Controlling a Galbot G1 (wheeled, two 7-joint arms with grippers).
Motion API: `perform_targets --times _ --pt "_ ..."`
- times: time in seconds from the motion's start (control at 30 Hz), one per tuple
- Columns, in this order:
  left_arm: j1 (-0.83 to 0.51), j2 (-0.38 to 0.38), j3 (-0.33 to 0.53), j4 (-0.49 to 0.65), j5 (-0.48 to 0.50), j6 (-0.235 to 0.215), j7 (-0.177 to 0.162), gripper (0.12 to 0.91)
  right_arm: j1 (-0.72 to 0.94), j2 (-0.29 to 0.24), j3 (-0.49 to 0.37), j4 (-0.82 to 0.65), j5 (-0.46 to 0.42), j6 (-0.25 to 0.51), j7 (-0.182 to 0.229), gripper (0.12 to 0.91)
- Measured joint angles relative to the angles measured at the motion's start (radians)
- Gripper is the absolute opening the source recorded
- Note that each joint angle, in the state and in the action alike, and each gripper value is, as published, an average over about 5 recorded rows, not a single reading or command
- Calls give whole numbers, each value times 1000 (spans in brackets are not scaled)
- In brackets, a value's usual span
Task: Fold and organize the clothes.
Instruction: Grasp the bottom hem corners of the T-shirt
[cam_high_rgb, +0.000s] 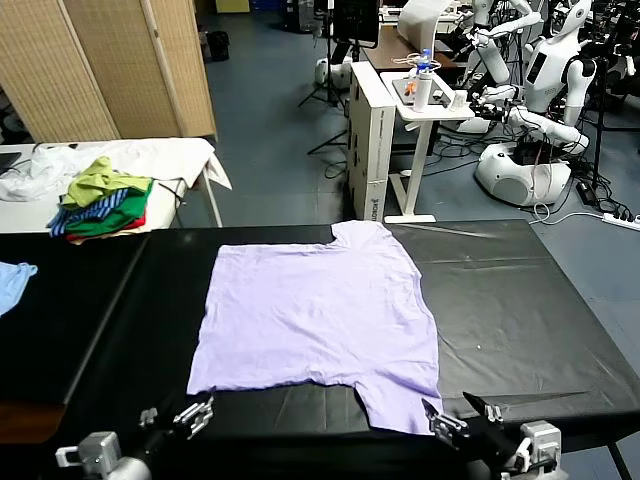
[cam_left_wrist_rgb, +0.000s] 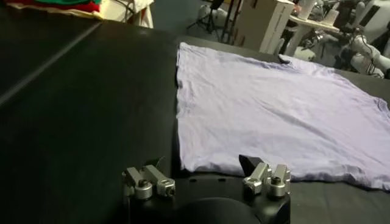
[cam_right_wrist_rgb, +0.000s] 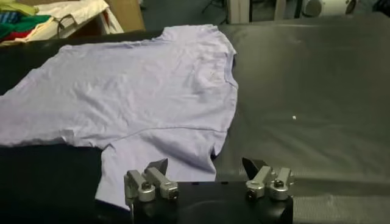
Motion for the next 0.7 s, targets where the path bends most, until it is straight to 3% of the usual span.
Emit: perform_targets --times 0.17,0.27,0.37,0.43,0.53,0.63,0.7 --pt "-16 -1 2 17 0 0 -12 907 18 5 -13 -22 -2 0 0 896" --pt "-22 -4 5 30 0 -1 -16 907 27 9 -21 -36 -6 -1 -2 850" --pt "-23 -8 8 38 1 -2 -17 905 33 11 -26 -45 -8 -1 -6 713" --pt "-22 -11 8 41 2 -2 -18 892 34 11 -27 -48 -9 0 -11 580" --pt "-19 -14 10 43 6 -2 -20 788 34 10 -27 -50 -10 1 -18 389" --pt "-16 -17 11 43 10 -2 -21 605 31 10 -27 -48 -11 2 -22 219" --pt "-15 -18 11 43 11 -2 -22 471 25 10 -25 -40 -11 3 -23 161"
